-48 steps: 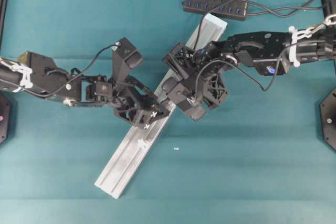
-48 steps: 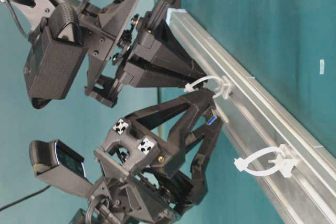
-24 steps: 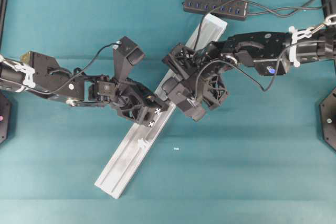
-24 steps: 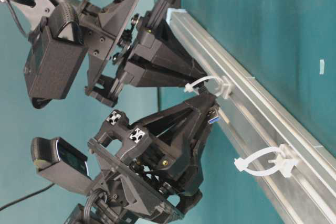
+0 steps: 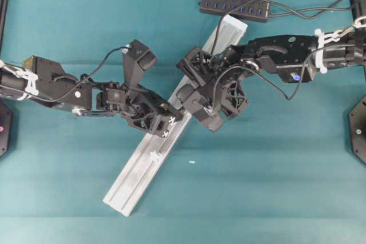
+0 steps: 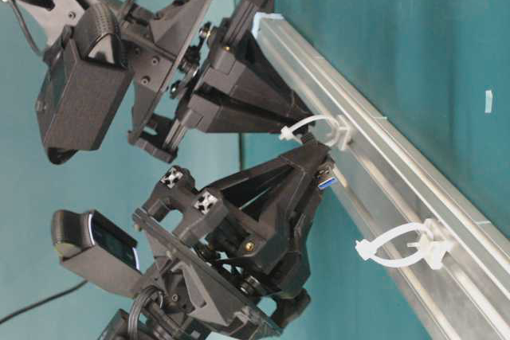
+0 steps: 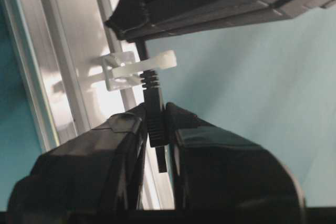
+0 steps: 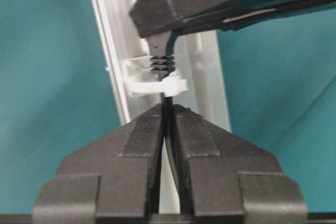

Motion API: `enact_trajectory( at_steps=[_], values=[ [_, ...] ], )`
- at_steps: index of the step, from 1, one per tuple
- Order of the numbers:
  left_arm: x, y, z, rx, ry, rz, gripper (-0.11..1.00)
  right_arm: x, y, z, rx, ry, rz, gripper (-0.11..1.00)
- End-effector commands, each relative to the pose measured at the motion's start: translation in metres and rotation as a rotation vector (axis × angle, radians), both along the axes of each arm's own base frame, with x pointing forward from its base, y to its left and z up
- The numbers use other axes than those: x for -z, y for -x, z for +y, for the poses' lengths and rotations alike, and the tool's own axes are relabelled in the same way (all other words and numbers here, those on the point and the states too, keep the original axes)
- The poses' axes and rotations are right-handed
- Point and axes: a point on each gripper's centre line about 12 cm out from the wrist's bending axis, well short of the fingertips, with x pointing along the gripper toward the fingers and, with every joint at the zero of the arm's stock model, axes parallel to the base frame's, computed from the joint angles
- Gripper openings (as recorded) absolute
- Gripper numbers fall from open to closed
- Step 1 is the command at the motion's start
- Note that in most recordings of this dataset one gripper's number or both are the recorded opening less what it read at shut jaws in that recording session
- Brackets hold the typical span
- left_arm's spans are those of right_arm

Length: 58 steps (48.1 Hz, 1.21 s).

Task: Pass the USB cable through three rings with both arms.
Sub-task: 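Insert the plug through the second ring with the right gripper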

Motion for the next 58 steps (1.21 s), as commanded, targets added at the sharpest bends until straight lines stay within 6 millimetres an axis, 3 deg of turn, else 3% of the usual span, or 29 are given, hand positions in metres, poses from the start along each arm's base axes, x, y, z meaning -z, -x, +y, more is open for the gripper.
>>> enact_trajectory(
  at_steps=[1, 5, 14, 19, 42, 58],
  values=[
    [-0.009, -0.001, -0.003, -0.003, 0.017, -0.024, 0.12, -0.003, 0.001, 0.0, 0.011, -0.013, 0.003, 0.08],
    [-0.011, 0.001, -0.004, -0.005, 0.024, -0.027, 0.12, -0.004, 0.002, 0.0, 0.022, -0.025, 0.01, 0.17],
    [-0.013, 0.01, -0.004, -0.009, 0.03, -0.026, 0.1, -0.011, 0.003, -0.007, 0.125, -0.066, -0.006, 0.65],
    [-0.017, 0.014, -0.005, -0.019, 0.048, -0.033, 0.1, -0.017, 0.003, -0.012, 0.187, -0.084, -0.035, 0.81],
    [-0.039, 0.023, -0.022, -0.035, 0.15, -0.089, 0.1, -0.043, 0.006, -0.002, 0.337, -0.168, -0.126, 0.8],
    [-0.044, 0.033, -0.033, -0.017, 0.169, -0.073, 0.1, -0.047, 0.004, 0.025, 0.265, -0.166, -0.115, 0.8]
  ],
)
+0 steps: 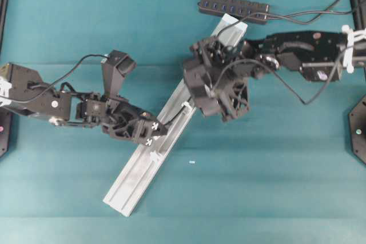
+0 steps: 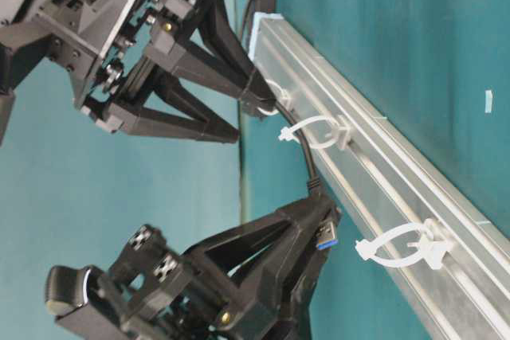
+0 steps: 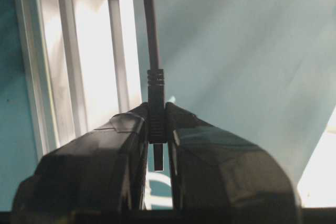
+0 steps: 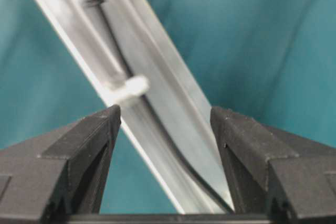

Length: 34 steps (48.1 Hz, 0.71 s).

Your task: Pass the USB cable through three rings with both arms.

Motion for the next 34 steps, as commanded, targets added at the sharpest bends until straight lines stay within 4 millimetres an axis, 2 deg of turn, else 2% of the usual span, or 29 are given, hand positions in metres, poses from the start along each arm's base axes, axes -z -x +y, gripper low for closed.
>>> enact_trajectory(
  at_steps=[1, 10, 24, 34],
  values=[
    [-0.028, 0.001, -0.005, 0.015, -0.002, -0.075, 0.1, -0.004, -0.004, 0.01, -0.022, 0.001, -0.011, 0.8],
    [-0.037, 0.001, -0.005, 0.016, -0.001, -0.095, 0.1, -0.003, -0.007, 0.021, -0.049, 0.001, -0.01, 0.8],
    [-0.036, 0.001, -0.007, 0.021, -0.003, -0.075, 0.1, -0.003, -0.01, 0.024, -0.058, 0.003, -0.013, 0.8],
    [-0.036, 0.0, -0.006, 0.019, -0.003, -0.075, 0.1, 0.004, -0.024, 0.03, -0.076, 0.005, -0.013, 0.79]
  ],
)
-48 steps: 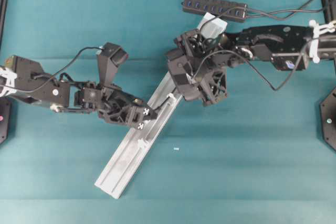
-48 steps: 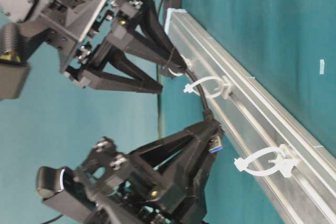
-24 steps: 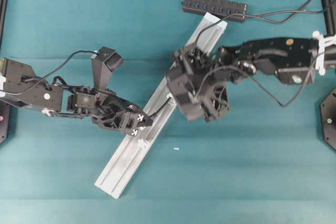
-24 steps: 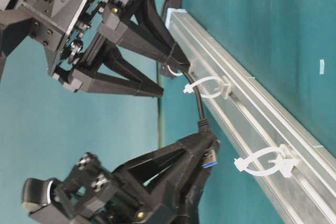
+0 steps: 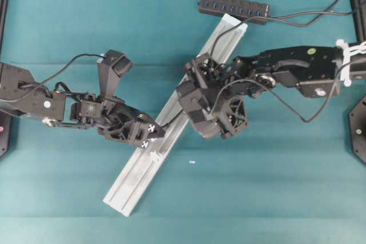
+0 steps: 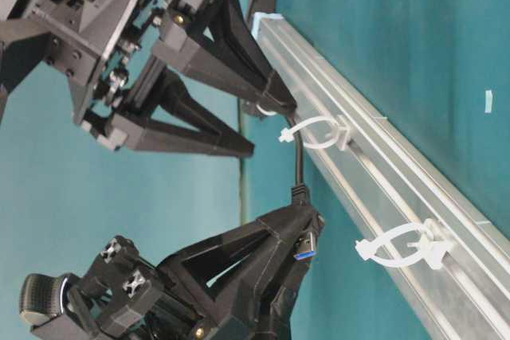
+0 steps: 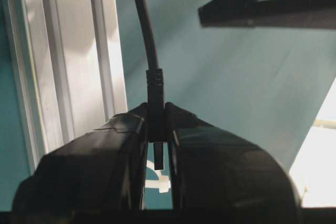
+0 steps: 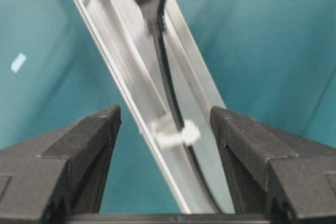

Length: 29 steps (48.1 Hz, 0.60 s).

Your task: Pass the USB cable through three rings with both arms.

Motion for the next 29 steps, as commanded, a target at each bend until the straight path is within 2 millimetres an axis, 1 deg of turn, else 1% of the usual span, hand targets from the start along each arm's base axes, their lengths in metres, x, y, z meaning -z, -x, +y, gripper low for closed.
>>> enact_trajectory(
  at_steps=[1, 11, 17, 21, 27, 29],
  values=[
    [-0.023, -0.003, -0.002, 0.011, -0.005, -0.069, 0.1, 0.002, -0.01, 0.004, -0.005, -0.002, -0.006, 0.79],
    [-0.023, -0.003, -0.002, 0.011, -0.005, -0.069, 0.1, 0.01, -0.019, 0.008, -0.019, -0.002, 0.005, 0.73],
    [-0.023, -0.004, -0.002, 0.011, -0.005, -0.068, 0.1, 0.014, -0.019, 0.009, -0.025, 0.002, 0.016, 0.64],
    [-0.022, -0.004, -0.002, 0.009, -0.005, -0.065, 0.1, 0.015, -0.02, 0.008, -0.029, 0.01, 0.017, 0.52],
    [-0.021, -0.004, -0.002, 0.009, -0.005, -0.065, 0.1, 0.013, -0.022, 0.007, -0.031, 0.015, 0.013, 0.21],
    [-0.021, -0.004, -0.002, 0.011, -0.005, -0.065, 0.1, 0.013, -0.023, 0.007, -0.03, 0.014, 0.012, 0.12]
  ],
)
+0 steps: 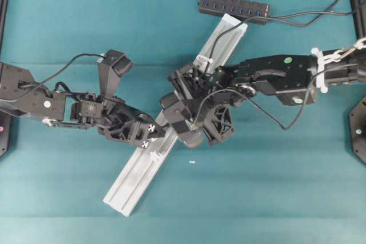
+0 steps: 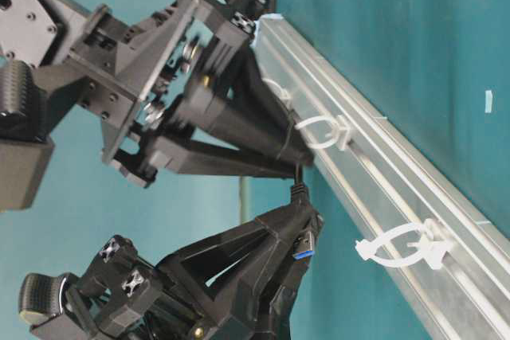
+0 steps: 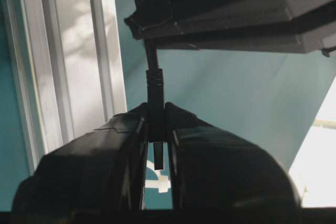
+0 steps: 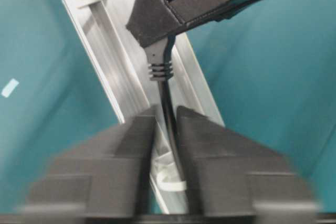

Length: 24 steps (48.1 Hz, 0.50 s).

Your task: Pass the USB cable through three rings with both arms.

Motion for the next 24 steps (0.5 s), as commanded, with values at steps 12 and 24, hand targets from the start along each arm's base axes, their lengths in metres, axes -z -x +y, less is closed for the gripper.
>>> enact_trajectory(
  at_steps=[12, 24],
  values=[
    [-0.0226, -0.005, 0.0009, 0.005, -0.01, -0.072, 0.1, -0.0043, -0.0047, 0.0015, 0.0, -0.001, -0.016, 0.07],
    [-0.0239, -0.0058, 0.002, 0.003, -0.011, -0.082, 0.1, -0.0037, -0.0044, 0.0006, -0.015, 0.018, -0.007, 0.07]
  ],
)
